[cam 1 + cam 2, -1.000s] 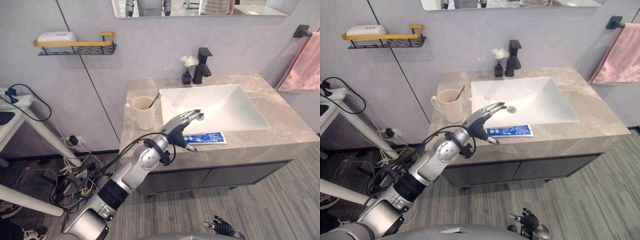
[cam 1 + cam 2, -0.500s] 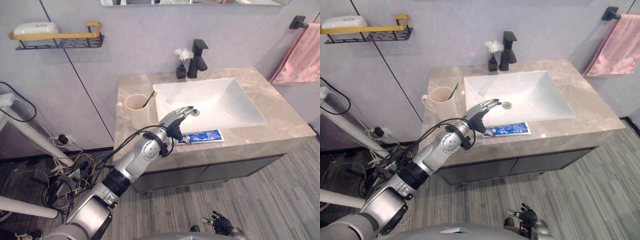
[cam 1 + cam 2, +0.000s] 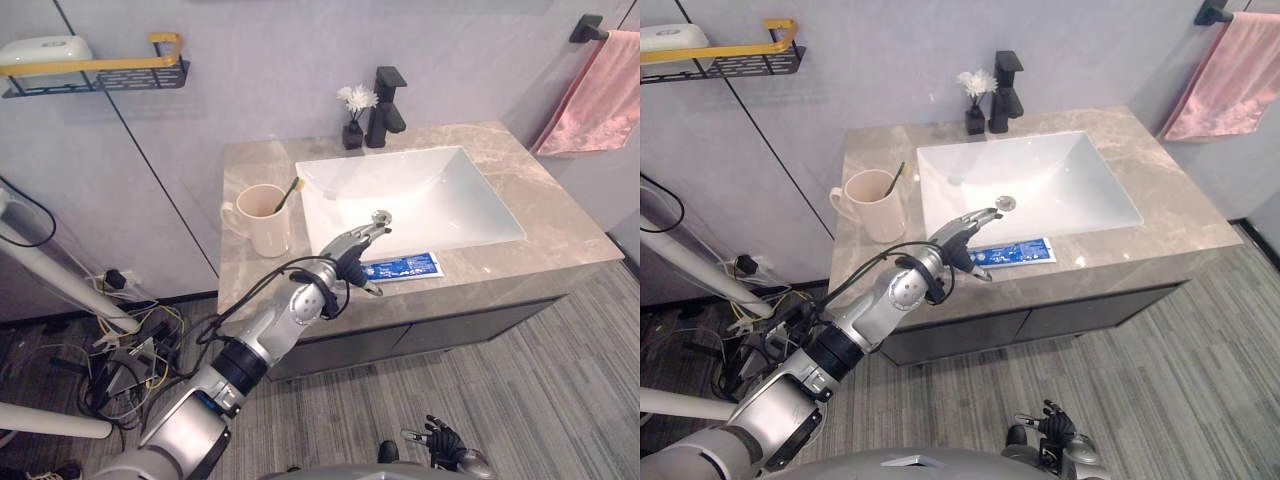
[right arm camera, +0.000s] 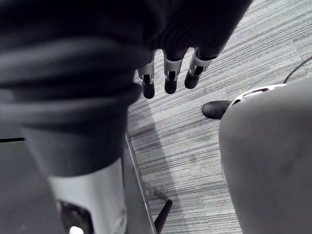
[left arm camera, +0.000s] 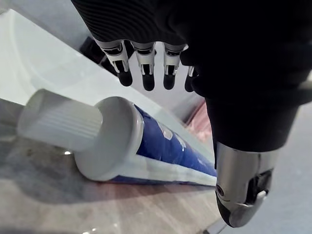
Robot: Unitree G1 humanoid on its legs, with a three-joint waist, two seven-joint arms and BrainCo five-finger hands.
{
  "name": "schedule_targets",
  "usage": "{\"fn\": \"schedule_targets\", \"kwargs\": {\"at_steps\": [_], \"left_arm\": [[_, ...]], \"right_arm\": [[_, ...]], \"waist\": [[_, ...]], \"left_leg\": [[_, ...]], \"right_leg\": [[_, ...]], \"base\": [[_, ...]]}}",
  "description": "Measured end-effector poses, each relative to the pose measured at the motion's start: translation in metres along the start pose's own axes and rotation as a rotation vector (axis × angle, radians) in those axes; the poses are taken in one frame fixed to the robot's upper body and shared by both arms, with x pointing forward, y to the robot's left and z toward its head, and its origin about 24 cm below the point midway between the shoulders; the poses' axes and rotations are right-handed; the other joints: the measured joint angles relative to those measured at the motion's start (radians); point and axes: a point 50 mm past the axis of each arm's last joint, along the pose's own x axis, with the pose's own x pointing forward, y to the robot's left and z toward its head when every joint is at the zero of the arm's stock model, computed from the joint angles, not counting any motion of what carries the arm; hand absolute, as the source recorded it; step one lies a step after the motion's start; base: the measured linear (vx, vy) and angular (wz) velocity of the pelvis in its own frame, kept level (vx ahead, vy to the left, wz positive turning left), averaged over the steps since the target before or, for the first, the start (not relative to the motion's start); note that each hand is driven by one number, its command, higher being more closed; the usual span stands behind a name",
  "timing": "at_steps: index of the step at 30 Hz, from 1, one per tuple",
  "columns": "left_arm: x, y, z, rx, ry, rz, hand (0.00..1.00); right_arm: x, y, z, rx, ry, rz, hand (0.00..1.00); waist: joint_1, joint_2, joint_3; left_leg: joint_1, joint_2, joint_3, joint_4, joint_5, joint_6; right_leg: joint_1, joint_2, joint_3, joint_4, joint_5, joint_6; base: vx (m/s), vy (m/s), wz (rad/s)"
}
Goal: Organize washtable
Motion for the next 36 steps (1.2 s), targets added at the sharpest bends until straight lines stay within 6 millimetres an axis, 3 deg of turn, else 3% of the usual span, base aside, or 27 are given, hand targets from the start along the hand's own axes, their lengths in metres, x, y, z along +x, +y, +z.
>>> {"fn": "schedule_targets", "kwargs": {"at_steps": [1,2,36], "left_arm": [[0.0003,-0.0011,0.0009,-0.001,-0.003,-0.003,0.00],[0.0004,-0.0012,0.0012,-0.002,-0.003,-0.003,1.00],[0.0037,-0.0095,0.0004,0.022,0.003,-0.010,1.00]], "right_arm": [[0.0000,-0.0001,0.0001,0.001,-0.001,-0.001,0.00],[0.0000,-0.0002,0.0002,0.001,-0.001,-0.001,0.00],[-0.0001,-0.0011,0.0012,0.003,-0.006,-0.019,0.00]], "waist": [[0.000,0.000,0.001],[0.000,0.000,0.001],[-0.003,0.001,0.002]], "left_leg": [[0.001,0.000,0.001,-0.001,0.000,0.000],[0.001,0.000,0.002,-0.002,0.000,0.000],[0.010,0.001,0.020,-0.009,-0.002,0.003]], "right_leg": [[0.000,0.000,0.000,0.000,0.000,0.000],[0.000,0.000,0.000,0.000,0.000,0.000],[-0.004,0.001,0.013,0.000,0.000,0.000]], "base": [[0.00,0.000,0.00],[0.00,0.000,0.00],[0.00,0.000,0.00]]}}
